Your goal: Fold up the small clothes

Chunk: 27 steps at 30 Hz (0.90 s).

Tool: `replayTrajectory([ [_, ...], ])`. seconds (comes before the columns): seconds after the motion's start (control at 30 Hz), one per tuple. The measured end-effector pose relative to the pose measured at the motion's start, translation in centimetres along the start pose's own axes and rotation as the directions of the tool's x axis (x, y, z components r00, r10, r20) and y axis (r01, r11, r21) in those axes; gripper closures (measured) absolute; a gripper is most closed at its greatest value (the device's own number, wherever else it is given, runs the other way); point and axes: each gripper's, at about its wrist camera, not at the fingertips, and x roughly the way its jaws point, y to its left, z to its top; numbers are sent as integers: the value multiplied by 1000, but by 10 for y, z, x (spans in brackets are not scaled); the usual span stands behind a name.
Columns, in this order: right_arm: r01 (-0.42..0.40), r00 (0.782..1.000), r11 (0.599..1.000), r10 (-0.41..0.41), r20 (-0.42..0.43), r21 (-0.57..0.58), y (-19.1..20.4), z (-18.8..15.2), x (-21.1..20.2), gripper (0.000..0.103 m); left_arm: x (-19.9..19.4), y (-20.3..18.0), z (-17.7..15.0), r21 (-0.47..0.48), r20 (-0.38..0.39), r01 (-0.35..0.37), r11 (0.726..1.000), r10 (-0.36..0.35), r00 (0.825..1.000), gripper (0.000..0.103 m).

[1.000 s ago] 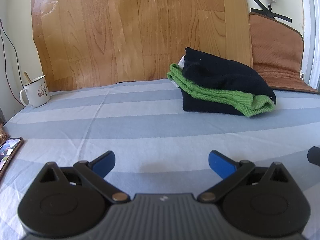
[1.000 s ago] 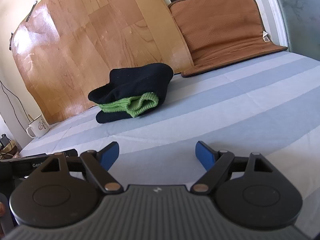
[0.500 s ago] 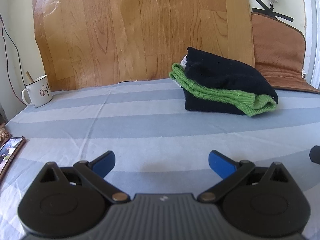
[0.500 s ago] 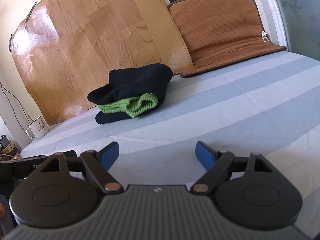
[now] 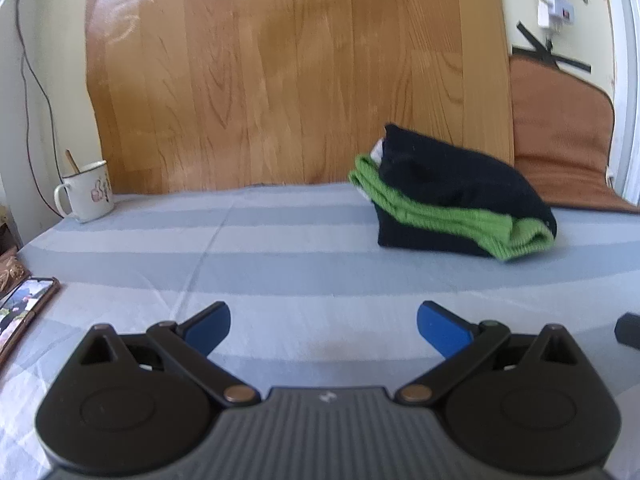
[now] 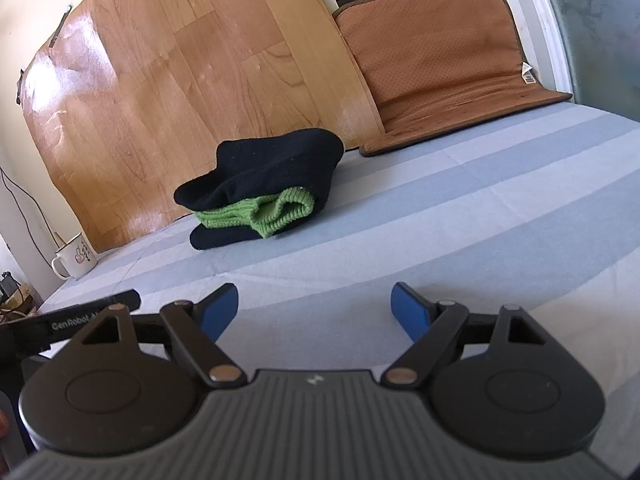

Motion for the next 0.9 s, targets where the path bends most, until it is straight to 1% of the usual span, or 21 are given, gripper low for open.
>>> replayTrajectory([
  [0.07,0,1000,1000,0,0,0,0,0,0,18,-2,1,0,-11,8,-6,1000,7,1000,0],
  [0.23,0,1000,1000,0,0,0,0,0,0,17,2,4,3,-25,-13,-22,999,22,1000,0],
  [0.37,0,1000,1000,0,0,0,0,0,0,17,3,6,4,-20,-25,-13,1000,12,1000,0],
  [0.53,0,1000,1000,0,0,0,0,0,0,17,-1,6,3,-22,1,-17,1000,17,1000,0],
  [0.77,1,1000,1000,-1,-1,0,0,0,0,17,-4,5,3,-13,34,-70,997,70,997,0],
  [0.83,1,1000,1000,-1,-1,1,0,0,0,17,-3,5,3,-16,24,-75,997,75,997,0],
  [0.9,1,1000,1000,-1,0,1,0,0,0,17,-1,6,4,-16,6,-64,998,65,998,0],
])
